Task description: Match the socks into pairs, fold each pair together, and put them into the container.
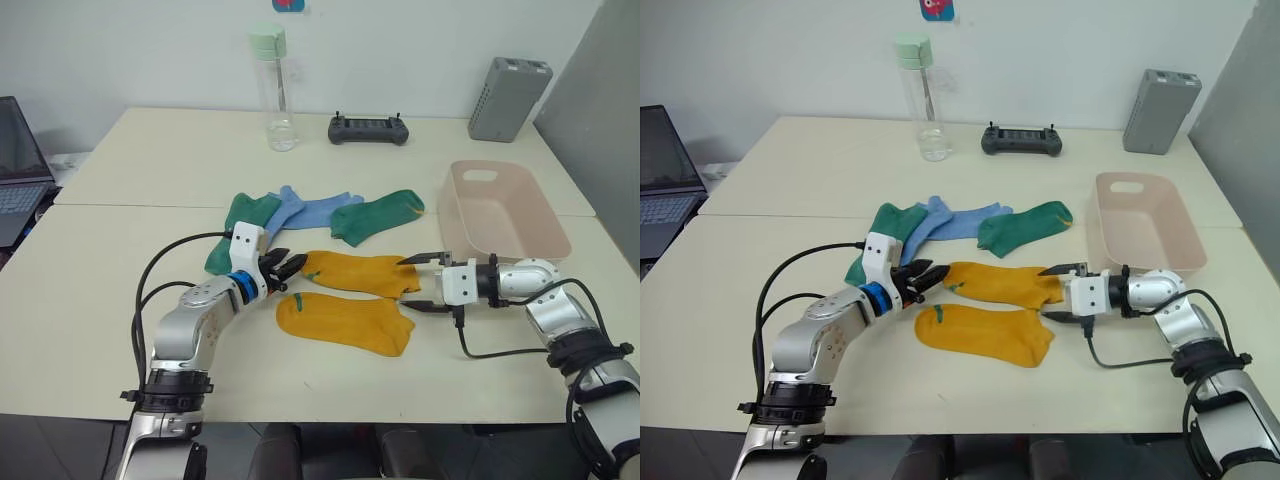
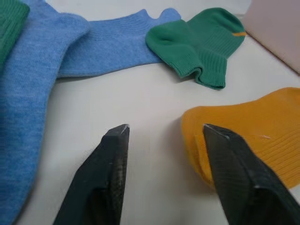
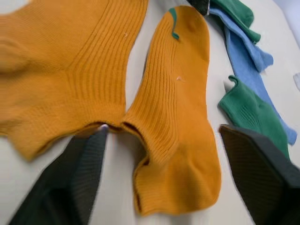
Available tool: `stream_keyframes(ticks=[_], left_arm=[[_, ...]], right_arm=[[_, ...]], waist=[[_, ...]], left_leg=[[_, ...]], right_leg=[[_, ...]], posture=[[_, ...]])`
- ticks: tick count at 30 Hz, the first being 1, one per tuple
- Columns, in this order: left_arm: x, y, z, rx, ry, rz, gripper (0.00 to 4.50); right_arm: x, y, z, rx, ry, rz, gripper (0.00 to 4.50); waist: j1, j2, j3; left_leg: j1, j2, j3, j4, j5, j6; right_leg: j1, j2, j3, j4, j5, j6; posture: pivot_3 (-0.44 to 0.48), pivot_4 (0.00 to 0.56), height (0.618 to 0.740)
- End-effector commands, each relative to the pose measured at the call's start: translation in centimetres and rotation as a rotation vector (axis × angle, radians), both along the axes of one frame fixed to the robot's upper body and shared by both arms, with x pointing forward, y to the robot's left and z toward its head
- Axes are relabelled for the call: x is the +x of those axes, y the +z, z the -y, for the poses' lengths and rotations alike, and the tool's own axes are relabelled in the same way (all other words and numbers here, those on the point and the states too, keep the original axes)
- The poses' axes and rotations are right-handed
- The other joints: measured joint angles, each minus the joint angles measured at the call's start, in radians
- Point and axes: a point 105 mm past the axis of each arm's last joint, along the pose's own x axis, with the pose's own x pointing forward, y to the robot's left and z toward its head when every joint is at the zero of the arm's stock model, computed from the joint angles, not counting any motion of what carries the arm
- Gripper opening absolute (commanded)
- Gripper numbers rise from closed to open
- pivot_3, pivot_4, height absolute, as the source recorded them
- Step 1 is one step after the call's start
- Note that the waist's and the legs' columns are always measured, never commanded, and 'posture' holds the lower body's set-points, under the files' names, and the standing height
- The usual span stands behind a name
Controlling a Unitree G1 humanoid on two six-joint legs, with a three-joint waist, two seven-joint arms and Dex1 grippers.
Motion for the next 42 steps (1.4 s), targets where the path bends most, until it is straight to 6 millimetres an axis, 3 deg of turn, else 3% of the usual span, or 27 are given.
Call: stream_keyframes(ticks=[1,5,9,12,17,23,26,30,33,37,40,42], left_arm=[[-0.9,3.1,-1.5,0.113,-0.149,0.153,2.52],[-1.2,2.7,-2.4,0.481,-0.354,0.324,2.52],[-0.1,3.2,-1.9,0.670,-0.454,0.515,2.52],[0.3,2.3,-0.9,0.798,-0.577,0.629,2.52],[0.4,1.4,0.5,0.864,-0.712,0.733,2.52],[-0.2,0.5,0.9,0.890,-0.828,0.757,2.52],[0.0,0.4,1.2,0.889,-0.822,0.775,2.52],[0.1,0.3,1.5,0.882,-0.824,0.781,2.52],[0.1,0.4,1.5,0.879,-0.820,0.794,1.95],[0.3,0.3,1.9,0.864,-0.812,0.796,0.77],[0.5,0.3,2.2,0.854,-0.802,0.795,0.03],[0.7,0.5,2.3,0.819,-0.772,0.790,0.03]], right_arm=[[-0.7,1.6,-0.1,0.015,-0.010,0.006,4.45],[-0.5,1.1,-0.3,-0.054,-0.026,0.059,4.45],[0.0,1.1,-0.4,-0.088,-0.034,0.109,4.45],[0.3,1.0,-0.6,-0.102,-0.024,0.128,4.45],[0.6,1.0,-0.9,-0.107,-0.013,0.139,4.45],[0.3,0.9,-1.2,-0.117,0.011,0.139,4.45],[0.2,0.8,-1.5,-0.101,0.022,0.131,3.84],[0.2,0.8,-1.9,-0.099,0.036,0.130,2.43],[0.1,1.0,-2.0,-0.091,0.046,0.130,1.32],[-0.1,1.4,-2.1,-0.075,0.053,0.135,0.01],[-0.2,1.6,-1.9,-0.071,0.054,0.137,0.00],[-0.2,1.9,-1.9,-0.059,0.050,0.136,0.00]], waist=[[-0.005,0.000,0.000],[-0.005,0.001,0.000],[0.009,0.001,0.000],[0.017,0.001,0.000],[0.019,0.001,0.000],[0.017,0.001,0.000],[0.016,0.001,0.000],[0.016,0.001,0.000],[0.016,0.001,0.000],[0.016,0.001,0.000],[0.016,0.001,0.000],[0.016,0.001,0.000]], left_leg=[[0.000,0.000,0.000,0.000,0.000,0.000],[0.001,0.001,0.001,-0.001,0.000,0.000],[0.001,0.000,0.005,0.000,0.000,0.000],[0.001,0.000,0.007,0.000,0.000,0.000],[-0.001,0.001,0.009,-0.002,0.000,0.000],[-0.005,0.001,0.008,-0.003,0.000,0.000],[-0.005,0.001,0.008,-0.003,0.000,0.000],[-0.005,0.001,0.008,-0.001,0.000,0.001],[-0.005,0.001,0.009,-0.001,0.000,0.001],[-0.005,0.001,0.008,-0.001,0.000,0.001],[-0.005,0.001,0.008,-0.001,0.000,0.001],[-0.005,0.001,0.008,-0.001,0.000,0.001]], right_leg=[[-0.001,0.000,0.000,0.000,0.000,0.000],[0.000,0.000,0.001,0.000,-0.001,0.000],[-0.001,-0.001,0.002,-0.001,-0.006,-0.003],[-0.001,-0.001,0.003,-0.001,-0.006,-0.004],[-0.004,-0.001,0.004,0.000,-0.001,-0.003],[-0.009,-0.001,0.003,0.000,-0.001,-0.003],[-0.009,-0.001,0.004,0.001,-0.001,-0.003],[-0.008,-0.001,0.004,0.001,0.000,-0.002],[-0.008,-0.001,0.004,0.001,0.000,-0.001],[-0.008,-0.001,0.004,0.001,0.000,-0.001],[-0.008,-0.001,0.004,0.001,0.000,-0.001],[-0.008,-0.001,0.004,0.001,0.000,-0.001]], posture=[[0.000,0.150,0.740],[0.000,0.150,0.740],[0.000,0.150,0.740],[0.000,0.150,0.740],[0.000,0.150,0.740],[0.000,0.150,0.740],[0.000,0.150,0.740],[0.000,0.150,0.740],[0.000,0.150,0.740],[0.000,0.150,0.740],[0.000,0.150,0.740],[0.000,0.150,0.740]])
